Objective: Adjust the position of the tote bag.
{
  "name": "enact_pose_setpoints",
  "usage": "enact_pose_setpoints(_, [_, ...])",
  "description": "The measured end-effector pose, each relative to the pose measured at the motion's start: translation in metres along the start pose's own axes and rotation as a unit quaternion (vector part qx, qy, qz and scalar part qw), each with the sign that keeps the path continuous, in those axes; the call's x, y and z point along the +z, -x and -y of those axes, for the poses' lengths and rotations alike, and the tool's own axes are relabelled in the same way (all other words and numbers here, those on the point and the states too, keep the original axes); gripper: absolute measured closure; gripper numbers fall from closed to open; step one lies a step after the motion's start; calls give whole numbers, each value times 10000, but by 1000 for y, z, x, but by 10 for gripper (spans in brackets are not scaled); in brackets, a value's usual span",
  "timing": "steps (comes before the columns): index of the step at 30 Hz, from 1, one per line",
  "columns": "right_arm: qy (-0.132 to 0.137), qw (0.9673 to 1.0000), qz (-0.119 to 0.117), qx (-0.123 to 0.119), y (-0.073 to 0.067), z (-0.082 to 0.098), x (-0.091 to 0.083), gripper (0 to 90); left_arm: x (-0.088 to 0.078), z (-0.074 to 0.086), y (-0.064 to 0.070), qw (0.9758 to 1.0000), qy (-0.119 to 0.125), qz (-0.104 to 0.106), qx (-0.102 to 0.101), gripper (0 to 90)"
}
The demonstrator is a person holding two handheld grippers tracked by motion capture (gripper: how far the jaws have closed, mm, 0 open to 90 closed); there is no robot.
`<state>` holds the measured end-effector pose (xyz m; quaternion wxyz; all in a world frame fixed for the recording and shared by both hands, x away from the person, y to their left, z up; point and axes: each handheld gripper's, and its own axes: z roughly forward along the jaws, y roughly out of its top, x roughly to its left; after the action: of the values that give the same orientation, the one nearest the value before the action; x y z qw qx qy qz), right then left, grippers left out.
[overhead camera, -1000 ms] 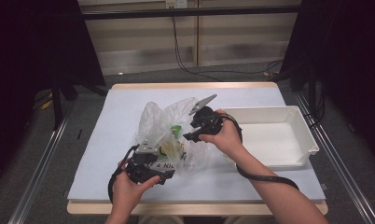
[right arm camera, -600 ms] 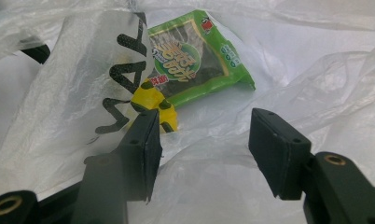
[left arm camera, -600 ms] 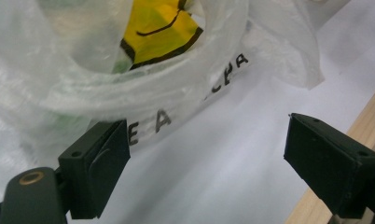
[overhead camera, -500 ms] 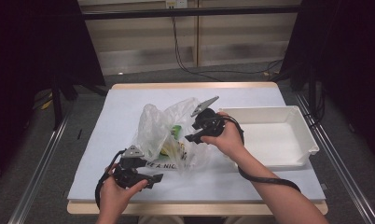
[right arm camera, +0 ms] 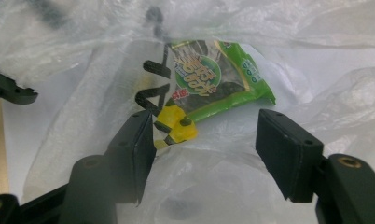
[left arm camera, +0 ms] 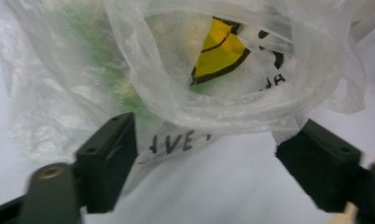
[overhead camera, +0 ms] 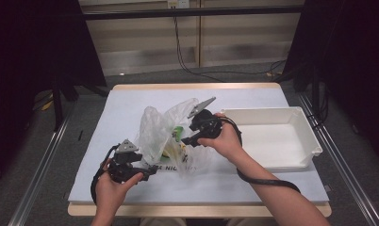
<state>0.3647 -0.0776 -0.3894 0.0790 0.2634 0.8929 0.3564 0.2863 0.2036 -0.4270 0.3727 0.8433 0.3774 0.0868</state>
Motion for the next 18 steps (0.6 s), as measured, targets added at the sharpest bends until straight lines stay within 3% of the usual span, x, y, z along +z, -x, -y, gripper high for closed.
enact_pose_setpoints(5, [-1, 10000, -71, -22, -5, -5, -1, 337, -5, -5, -3, 9998, 48, -74, 154, 317])
enact_pose_setpoints(6, [8, 9999, -91, -73, -5, -5, 0, 324, -7, -6, -3, 9996, 20, -168, 233, 334])
enact_pose_setpoints(12, [20, 9998, -189, -72, -9, -6, 0, 242, -12, -8, -3, 9998, 84, 81, 131, 551])
enact_pose_setpoints(18, [24, 9993, -382, -56, -17, -9, 7, 172, -14, -11, -4, 9998, 30, 191, 47, 664])
